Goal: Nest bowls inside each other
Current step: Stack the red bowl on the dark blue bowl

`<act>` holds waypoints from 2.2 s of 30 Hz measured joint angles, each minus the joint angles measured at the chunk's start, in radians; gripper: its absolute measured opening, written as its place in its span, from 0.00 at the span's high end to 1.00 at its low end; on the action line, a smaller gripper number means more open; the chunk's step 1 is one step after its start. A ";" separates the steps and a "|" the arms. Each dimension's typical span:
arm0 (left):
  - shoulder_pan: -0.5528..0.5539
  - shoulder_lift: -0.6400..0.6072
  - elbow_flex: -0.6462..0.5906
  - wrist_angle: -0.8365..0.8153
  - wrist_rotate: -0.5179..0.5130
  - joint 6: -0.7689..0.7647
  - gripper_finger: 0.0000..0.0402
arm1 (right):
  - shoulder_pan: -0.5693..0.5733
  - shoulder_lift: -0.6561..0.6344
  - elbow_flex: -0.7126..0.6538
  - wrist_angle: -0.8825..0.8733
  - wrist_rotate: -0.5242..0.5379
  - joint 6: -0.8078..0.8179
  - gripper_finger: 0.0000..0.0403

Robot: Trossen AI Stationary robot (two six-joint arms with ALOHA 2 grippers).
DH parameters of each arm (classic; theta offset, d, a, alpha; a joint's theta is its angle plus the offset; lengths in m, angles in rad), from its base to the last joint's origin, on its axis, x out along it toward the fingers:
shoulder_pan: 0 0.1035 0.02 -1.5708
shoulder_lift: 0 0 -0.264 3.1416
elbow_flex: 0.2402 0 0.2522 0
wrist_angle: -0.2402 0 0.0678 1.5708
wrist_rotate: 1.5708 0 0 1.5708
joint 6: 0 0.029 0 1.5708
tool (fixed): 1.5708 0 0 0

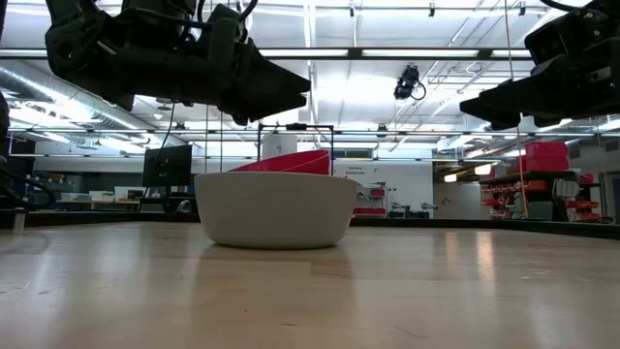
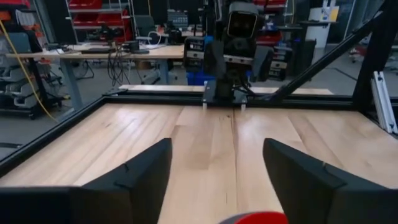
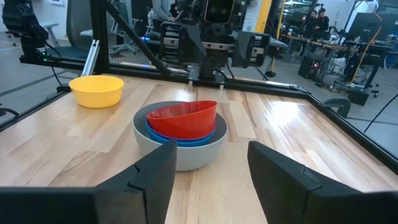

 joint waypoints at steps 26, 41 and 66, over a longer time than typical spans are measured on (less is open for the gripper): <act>0.000 0.001 0.000 -0.146 0.071 -0.033 0.56 | 0.000 0.000 0.000 0.000 0.000 -0.004 0.39; 0.000 0.001 0.045 -0.171 0.034 -0.031 0.46 | 0.000 0.000 0.000 0.001 0.000 -0.004 0.33; 0.048 0.248 0.144 -0.092 0.049 -0.036 0.49 | 0.000 0.000 0.000 0.002 0.000 -0.008 0.38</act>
